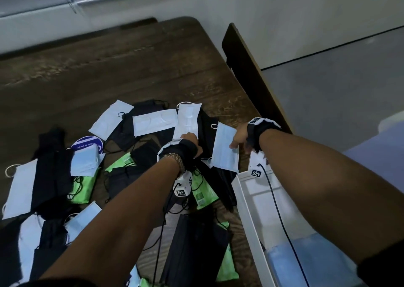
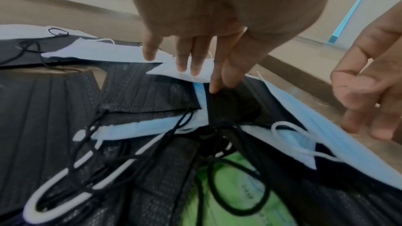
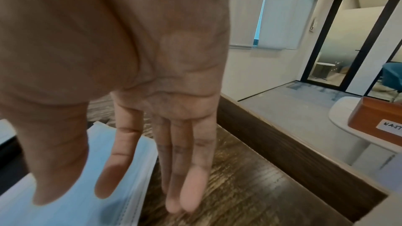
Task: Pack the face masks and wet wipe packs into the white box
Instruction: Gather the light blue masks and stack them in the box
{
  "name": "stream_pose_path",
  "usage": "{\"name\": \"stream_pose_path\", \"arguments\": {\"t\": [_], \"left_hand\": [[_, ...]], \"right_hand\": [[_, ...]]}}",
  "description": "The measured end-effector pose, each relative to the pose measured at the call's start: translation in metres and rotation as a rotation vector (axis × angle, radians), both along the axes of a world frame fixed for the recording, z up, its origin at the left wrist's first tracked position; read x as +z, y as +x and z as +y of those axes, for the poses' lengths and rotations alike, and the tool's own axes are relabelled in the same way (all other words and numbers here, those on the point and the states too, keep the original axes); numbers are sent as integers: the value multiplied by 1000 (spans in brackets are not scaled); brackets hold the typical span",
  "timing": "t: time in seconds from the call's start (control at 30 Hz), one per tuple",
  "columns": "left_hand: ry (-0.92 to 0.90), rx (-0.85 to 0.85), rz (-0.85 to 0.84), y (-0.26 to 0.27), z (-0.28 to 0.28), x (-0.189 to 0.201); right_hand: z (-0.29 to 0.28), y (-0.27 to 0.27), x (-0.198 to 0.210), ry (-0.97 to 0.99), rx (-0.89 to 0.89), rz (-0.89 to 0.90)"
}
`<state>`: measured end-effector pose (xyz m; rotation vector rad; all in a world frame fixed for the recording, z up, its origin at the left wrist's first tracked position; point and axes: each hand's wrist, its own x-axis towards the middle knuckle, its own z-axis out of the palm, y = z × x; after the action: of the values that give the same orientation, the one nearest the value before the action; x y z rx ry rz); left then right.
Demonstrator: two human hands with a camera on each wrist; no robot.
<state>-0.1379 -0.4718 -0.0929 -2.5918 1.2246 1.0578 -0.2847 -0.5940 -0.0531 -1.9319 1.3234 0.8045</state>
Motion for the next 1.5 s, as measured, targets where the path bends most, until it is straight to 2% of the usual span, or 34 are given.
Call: {"name": "stream_pose_path", "arguments": {"t": [0.07, 0.23, 0.37, 0.57, 0.67, 0.83, 0.93, 1.0, 1.17, 1.4, 1.5], "left_hand": [[14, -19, -7, 3, 1, -14], [-22, -23, -75, -1, 14, -6], [-54, -38, -79, 4, 16, -8], [-206, 39, -32, 9, 15, -2], [-201, 104, -43, 10, 12, 3], [-155, 127, -9, 19, 9, 5], [-221, 136, -62, 20, 14, 5], [-341, 156, -119, 21, 22, 7], [-631, 233, -112, 39, 47, 29], [-830, 12, -38, 42, 98, 97], [-864, -132, 54, 30, 116, 125]], "right_hand": [[-1, 1, -4, 55, -41, -20], [-10, 5, -22, 193, -97, -32], [5, 7, 4, 221, -113, -73], [4, 5, 5, 130, -234, -165], [0, 7, 5, 71, -288, -216], [12, 10, 18, 42, -292, -254], [19, 11, 21, 8, -256, -271], [22, 10, 27, -43, -194, -298], [42, 9, 68, -237, 150, -362], [91, -5, 141, -248, 585, -416], [116, -10, 158, -306, 634, -491]]}}
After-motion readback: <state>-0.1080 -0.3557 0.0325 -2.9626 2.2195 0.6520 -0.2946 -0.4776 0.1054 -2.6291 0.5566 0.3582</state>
